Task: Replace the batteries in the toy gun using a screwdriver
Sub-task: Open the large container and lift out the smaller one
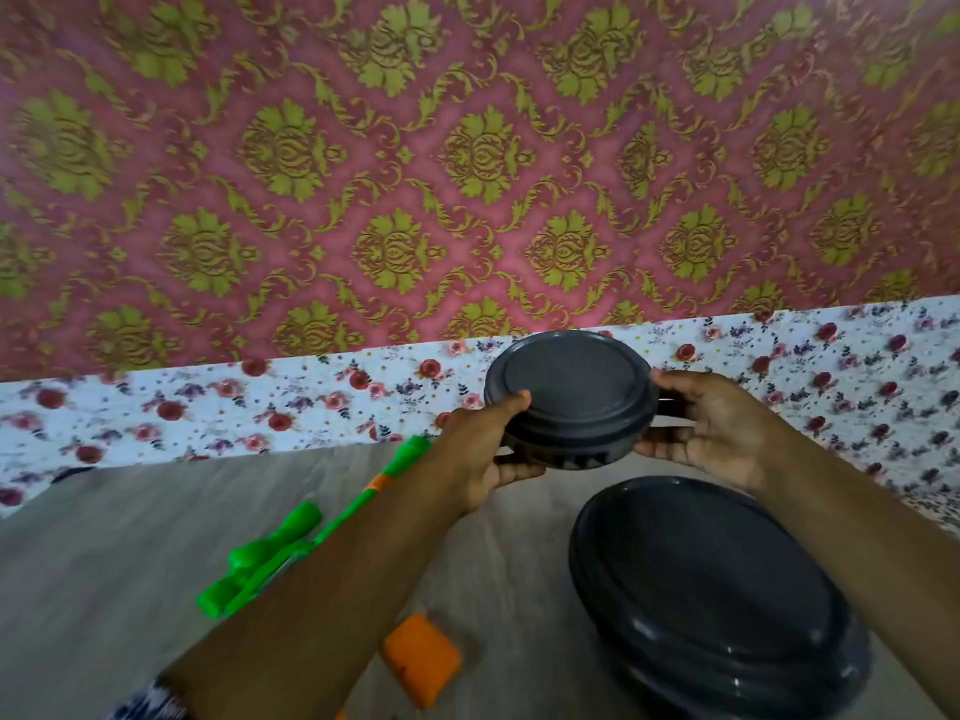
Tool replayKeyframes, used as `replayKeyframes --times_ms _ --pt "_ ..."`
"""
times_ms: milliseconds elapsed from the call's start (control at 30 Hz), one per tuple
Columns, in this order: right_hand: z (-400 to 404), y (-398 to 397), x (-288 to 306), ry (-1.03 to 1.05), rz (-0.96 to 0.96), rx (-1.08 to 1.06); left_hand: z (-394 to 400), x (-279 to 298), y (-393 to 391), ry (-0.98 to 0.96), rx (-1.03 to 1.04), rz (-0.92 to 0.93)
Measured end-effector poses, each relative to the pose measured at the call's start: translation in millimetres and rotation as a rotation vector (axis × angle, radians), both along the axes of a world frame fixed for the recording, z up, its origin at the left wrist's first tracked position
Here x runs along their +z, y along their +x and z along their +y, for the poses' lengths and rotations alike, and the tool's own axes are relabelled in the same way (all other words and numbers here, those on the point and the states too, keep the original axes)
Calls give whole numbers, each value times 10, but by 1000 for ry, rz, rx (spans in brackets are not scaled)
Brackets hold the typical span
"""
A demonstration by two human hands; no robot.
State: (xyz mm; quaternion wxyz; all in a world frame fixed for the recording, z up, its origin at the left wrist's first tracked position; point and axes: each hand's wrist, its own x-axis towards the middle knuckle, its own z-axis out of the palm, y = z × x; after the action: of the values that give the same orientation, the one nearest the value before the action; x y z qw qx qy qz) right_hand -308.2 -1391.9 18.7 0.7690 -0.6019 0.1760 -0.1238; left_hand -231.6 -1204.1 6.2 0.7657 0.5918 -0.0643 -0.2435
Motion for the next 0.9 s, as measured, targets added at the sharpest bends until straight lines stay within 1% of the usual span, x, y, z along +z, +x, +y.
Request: replayKeyframes --times_ms 133,233,333,500,600,767,900 --pt "-478 268 -117 13 64 -2 -506 -152 306 26 -27 88" --pt "-749 359 -278 2 145 41 -763 -344 481 78 -47 88" --pt "-909 387 -435 25 170 31 -913 -505 601 125 -44 77" --pt "-991 417 -622 12 131 -10 -1022 -605 635 184 -33 111" --pt "-972 411 -668 -27 156 -12 -1038 -593 588 205 -33 106" --pt "-937 364 -686 -8 174 -30 -1030 -580 510 150 -2 109" --pt "-852 238 -559 -129 274 -60 -932 -547 408 125 25 99"
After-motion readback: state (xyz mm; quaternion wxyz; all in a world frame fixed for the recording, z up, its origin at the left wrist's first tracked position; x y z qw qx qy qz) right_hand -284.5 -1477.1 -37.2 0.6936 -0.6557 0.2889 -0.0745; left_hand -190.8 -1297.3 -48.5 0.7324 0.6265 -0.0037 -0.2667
